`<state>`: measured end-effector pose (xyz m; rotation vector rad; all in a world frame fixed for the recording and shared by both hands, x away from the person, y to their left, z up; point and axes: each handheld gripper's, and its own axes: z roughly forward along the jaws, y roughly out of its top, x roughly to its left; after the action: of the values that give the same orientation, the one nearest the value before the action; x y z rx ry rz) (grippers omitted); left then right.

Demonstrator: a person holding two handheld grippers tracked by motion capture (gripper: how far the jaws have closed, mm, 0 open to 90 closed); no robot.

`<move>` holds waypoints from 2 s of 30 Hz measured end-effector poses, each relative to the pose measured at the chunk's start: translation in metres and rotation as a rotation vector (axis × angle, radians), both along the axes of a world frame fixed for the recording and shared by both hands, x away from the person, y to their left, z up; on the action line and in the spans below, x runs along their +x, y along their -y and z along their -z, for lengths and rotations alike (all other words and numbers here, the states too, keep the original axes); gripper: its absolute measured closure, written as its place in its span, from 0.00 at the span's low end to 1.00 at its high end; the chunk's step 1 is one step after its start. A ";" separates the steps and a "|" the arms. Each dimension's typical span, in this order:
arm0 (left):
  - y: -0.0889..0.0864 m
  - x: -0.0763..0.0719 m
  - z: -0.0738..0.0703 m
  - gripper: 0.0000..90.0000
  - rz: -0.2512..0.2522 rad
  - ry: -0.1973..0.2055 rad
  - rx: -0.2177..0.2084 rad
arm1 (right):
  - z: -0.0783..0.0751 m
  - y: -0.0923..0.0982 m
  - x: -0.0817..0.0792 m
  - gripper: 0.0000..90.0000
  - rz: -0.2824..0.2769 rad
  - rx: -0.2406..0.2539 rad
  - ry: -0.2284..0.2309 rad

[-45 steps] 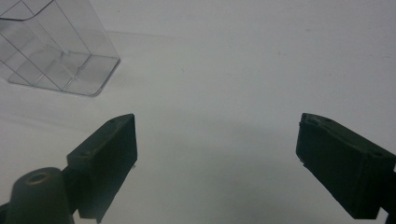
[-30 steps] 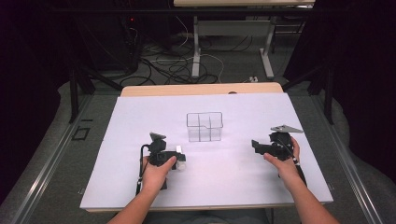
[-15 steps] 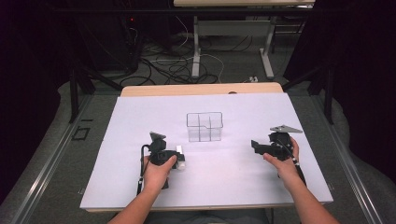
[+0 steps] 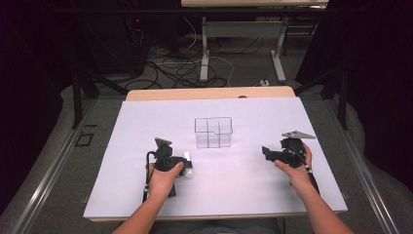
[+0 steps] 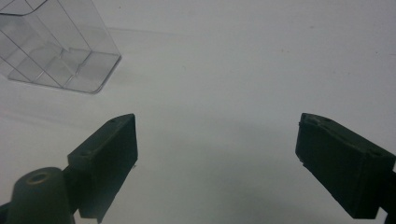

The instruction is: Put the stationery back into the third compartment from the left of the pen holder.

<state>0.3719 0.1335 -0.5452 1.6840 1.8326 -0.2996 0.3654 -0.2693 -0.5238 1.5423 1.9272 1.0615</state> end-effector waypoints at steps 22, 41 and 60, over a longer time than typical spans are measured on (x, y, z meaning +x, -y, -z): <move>-0.003 0.003 0.001 0.75 0.023 -0.023 -0.055 | 0.000 0.001 0.000 0.13 -0.005 -0.007 0.005; -0.002 0.001 -0.014 0.75 0.188 0.045 -0.033 | -0.003 -0.001 -0.002 0.17 -0.042 0.015 0.023; 0.007 -0.003 -0.023 0.75 0.329 0.056 0.007 | -0.002 -0.020 -0.006 0.43 -0.287 -0.070 0.042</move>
<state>0.3687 0.1267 -0.5220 1.9777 1.5136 -0.3780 0.3597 -0.2495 -0.5219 1.2206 2.1776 1.1172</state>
